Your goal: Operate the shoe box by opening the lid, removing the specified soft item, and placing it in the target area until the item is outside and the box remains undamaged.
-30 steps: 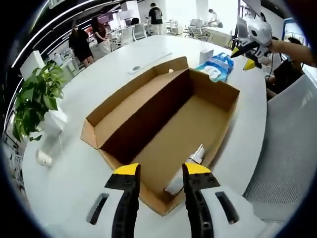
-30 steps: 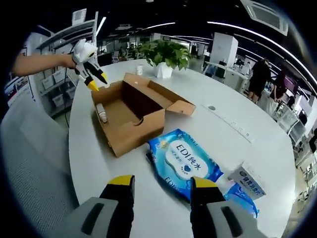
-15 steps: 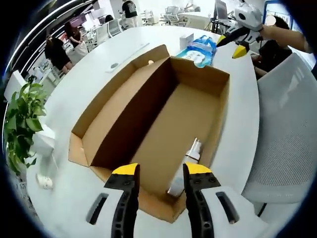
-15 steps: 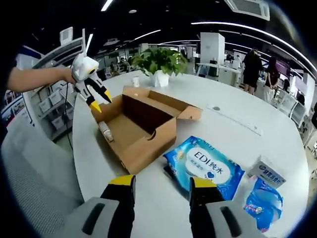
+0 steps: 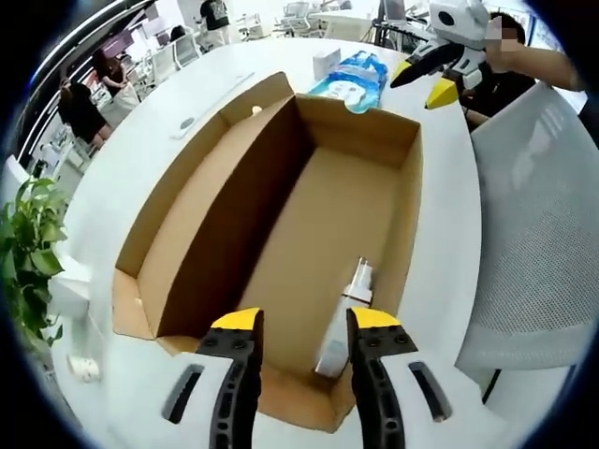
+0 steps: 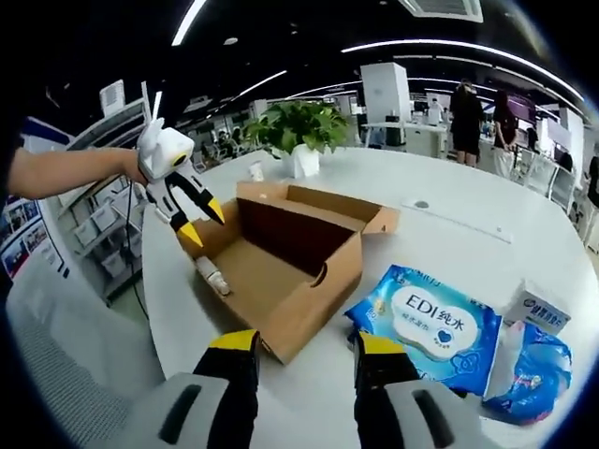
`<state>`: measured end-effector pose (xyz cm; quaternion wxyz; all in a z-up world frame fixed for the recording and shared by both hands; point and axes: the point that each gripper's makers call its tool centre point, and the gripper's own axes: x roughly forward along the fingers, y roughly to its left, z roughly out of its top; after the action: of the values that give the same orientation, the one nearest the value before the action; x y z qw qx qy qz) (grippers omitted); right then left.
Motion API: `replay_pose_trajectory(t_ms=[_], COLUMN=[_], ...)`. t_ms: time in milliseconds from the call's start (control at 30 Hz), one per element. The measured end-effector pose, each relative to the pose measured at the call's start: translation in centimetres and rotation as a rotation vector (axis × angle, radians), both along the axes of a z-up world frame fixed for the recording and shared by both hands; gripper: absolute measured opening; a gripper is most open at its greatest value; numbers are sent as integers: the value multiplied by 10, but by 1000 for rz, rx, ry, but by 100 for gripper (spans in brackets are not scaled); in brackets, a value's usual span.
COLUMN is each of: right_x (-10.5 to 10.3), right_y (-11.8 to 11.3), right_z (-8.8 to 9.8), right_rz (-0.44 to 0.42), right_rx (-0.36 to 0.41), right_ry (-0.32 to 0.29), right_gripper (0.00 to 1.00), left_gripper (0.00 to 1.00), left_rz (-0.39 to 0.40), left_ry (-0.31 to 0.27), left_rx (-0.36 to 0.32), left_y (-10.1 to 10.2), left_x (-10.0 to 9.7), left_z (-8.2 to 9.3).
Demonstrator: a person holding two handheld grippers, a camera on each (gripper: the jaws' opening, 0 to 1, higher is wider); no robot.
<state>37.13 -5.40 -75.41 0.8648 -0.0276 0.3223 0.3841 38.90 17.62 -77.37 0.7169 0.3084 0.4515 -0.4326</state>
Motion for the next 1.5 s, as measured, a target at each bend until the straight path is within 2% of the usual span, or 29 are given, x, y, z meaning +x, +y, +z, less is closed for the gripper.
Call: replay_pose_trajectory(t_ms=[233, 433, 767, 1100, 1500], right_x=[2, 0, 2, 3, 3], right_y=[18, 29, 35, 34, 36], right_z=[2, -1, -8, -15, -15], right_rz=[-40, -47, -86, -143, -158], right_rx=[75, 92, 127, 162, 182], right_ry=[34, 47, 85, 122, 124], right_gripper=[31, 27, 20, 8, 6], left_gripper=[35, 35, 34, 33, 32], left_rz=[-26, -50, -89, -128, -164], left_ry=[18, 28, 37, 50, 81], left_rx=[24, 30, 46, 55, 75], left_y=[1, -1, -5, -14, -24], left_x=[-2, -5, -8, -6, -7], left_z=[-7, -9, -14, -21, -33])
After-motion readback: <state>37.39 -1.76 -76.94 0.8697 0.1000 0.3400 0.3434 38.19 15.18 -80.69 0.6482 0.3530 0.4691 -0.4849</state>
